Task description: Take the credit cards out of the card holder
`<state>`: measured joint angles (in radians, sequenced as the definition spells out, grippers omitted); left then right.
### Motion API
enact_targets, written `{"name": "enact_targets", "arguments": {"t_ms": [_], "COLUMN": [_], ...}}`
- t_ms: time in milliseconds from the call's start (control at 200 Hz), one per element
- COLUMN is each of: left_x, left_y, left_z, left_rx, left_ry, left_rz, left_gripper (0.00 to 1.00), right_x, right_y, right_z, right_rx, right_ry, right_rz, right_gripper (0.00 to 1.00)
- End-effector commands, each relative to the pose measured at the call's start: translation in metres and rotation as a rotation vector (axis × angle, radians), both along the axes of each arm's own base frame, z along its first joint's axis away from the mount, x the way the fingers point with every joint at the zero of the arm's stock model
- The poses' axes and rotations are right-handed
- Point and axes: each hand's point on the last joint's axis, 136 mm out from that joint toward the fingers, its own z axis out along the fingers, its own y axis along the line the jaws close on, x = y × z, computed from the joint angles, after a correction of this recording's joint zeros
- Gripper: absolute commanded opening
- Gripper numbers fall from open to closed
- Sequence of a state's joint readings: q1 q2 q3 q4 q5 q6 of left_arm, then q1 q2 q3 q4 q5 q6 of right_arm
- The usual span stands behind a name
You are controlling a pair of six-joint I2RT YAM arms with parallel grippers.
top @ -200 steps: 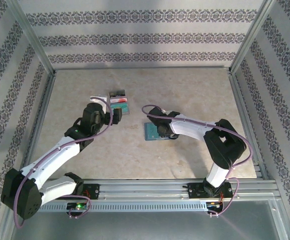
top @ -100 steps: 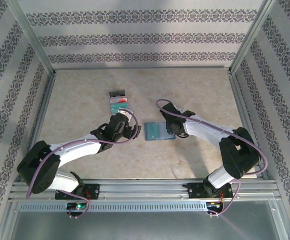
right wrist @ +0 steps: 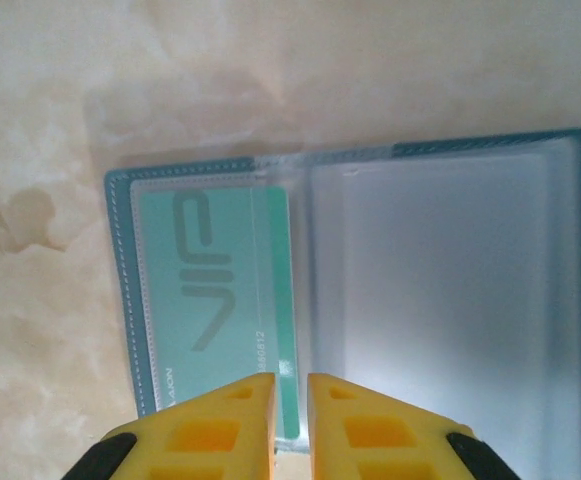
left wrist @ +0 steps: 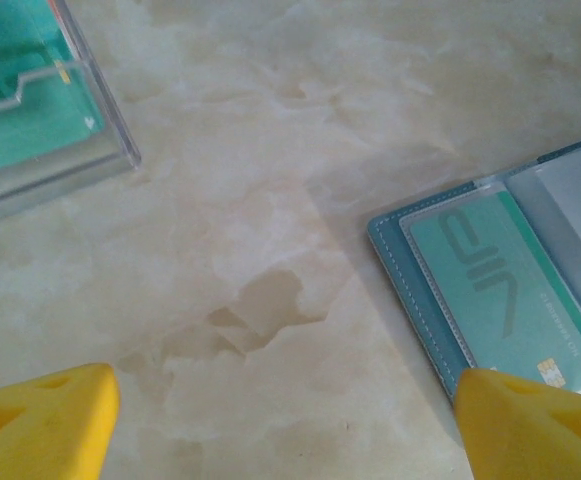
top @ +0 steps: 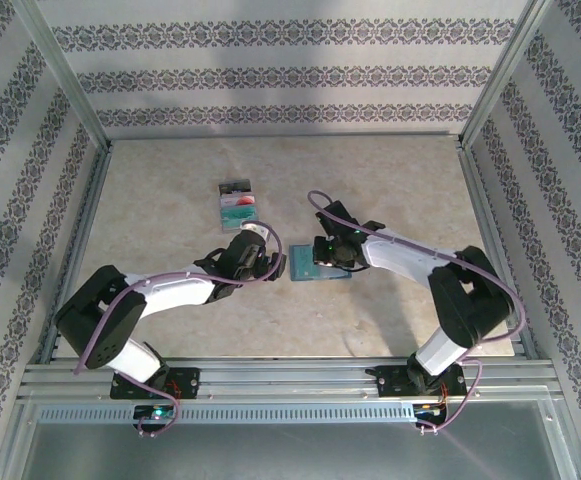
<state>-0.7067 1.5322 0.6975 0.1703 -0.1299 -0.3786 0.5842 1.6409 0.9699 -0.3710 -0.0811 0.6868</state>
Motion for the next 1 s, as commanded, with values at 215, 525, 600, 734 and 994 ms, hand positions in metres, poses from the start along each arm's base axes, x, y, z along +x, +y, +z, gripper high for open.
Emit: {"name": "enact_targets", "arguments": {"t_ms": [215,525,600,734,994], "left_x": [0.003,0.004,0.004,0.004,0.006], "left_y": [-0.006,-0.006,-0.006,-0.010,-0.021], "left_z": [-0.009,-0.011,-0.011,-0.013,-0.030], "left_rx": [-0.052,-0.026,-0.021,-0.008,0.073], "left_ry": [0.043,0.048,0.049,0.062,0.103], "left_rz": [0.037,0.024,0.021,-0.005,-0.078], "left_gripper": [0.87,0.88,0.88,0.87,0.74], "right_x": [0.006,0.002,0.002,0.001,0.003], "right_y": [0.020,0.009,0.008,0.014,0.027], "right_z": [-0.021,-0.031,-0.032,-0.037,-0.034], "right_rx": [0.046,-0.007,-0.008,0.032,0.158], "right_ry": [0.070,0.085,0.088,0.102,0.096], "right_rz": [0.016,-0.009,-0.012,0.000,0.010], "right_gripper": [0.23,0.25,0.27,0.28,0.27]}}
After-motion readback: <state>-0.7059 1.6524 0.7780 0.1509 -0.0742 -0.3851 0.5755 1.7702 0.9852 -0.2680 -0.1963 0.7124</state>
